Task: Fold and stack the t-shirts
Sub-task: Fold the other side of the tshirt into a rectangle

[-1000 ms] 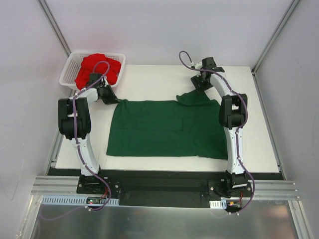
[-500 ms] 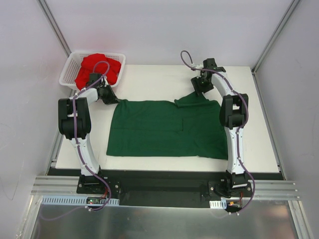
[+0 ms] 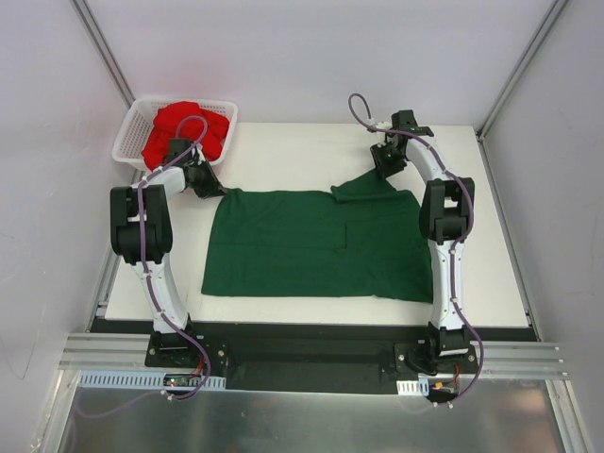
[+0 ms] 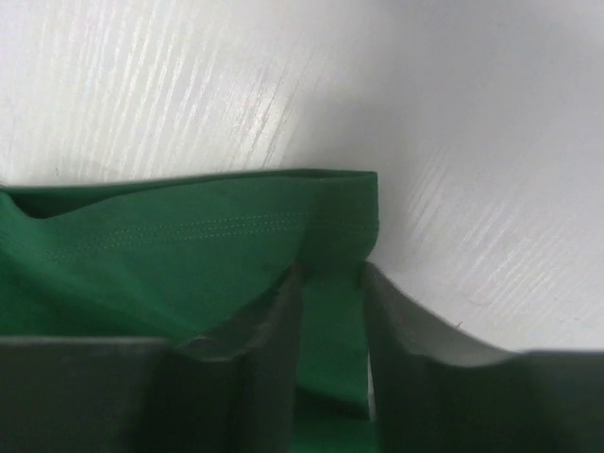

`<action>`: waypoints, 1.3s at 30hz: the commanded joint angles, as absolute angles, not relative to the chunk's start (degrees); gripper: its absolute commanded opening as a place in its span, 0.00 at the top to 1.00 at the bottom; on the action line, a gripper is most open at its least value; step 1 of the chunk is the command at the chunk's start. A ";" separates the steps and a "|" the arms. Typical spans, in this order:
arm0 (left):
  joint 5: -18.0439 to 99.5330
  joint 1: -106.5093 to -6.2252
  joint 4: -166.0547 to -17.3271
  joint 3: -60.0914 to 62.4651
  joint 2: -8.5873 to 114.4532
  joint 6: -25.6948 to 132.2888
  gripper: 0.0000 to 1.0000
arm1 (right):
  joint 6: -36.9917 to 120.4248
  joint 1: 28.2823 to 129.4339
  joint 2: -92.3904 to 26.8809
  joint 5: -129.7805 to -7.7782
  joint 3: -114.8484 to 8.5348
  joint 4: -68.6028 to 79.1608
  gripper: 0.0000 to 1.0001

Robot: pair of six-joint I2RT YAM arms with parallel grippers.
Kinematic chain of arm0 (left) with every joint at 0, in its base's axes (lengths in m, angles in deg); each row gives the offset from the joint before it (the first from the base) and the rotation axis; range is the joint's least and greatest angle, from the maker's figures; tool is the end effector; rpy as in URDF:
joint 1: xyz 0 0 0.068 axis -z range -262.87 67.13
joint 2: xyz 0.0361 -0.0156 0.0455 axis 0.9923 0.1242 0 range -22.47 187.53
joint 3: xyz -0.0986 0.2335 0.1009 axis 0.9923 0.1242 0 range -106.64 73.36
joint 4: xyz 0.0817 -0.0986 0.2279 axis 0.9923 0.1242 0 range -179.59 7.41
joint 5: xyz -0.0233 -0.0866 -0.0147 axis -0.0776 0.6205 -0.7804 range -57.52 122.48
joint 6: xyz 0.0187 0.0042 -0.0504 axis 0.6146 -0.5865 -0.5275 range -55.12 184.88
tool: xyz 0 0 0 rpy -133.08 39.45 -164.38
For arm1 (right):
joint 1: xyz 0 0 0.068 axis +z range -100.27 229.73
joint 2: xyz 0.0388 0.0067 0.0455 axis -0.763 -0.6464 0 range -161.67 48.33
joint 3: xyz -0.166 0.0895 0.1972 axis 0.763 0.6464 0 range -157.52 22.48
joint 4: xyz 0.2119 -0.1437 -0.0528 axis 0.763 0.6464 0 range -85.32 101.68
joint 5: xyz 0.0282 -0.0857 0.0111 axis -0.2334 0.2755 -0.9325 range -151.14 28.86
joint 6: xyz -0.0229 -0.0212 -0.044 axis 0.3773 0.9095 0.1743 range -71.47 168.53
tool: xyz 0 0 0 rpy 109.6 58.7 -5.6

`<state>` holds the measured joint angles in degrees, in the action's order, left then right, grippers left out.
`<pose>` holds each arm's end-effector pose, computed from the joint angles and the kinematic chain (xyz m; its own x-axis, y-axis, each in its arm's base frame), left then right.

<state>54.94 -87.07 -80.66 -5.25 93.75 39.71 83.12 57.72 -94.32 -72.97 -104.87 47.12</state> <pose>0.4406 0.0187 0.1707 -0.7379 -0.4483 -0.5046 -0.1319 0.8290 -0.5435 0.5338 0.0823 0.1750 -0.5507 -0.6383 -0.5378 -0.6766 0.7187 -0.1602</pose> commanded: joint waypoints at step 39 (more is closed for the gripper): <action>58.32 -87.88 -83.96 -3.38 84.67 40.35 1.00 | 68.57 57.38 -71.65 -59.31 -86.60 39.93 0.99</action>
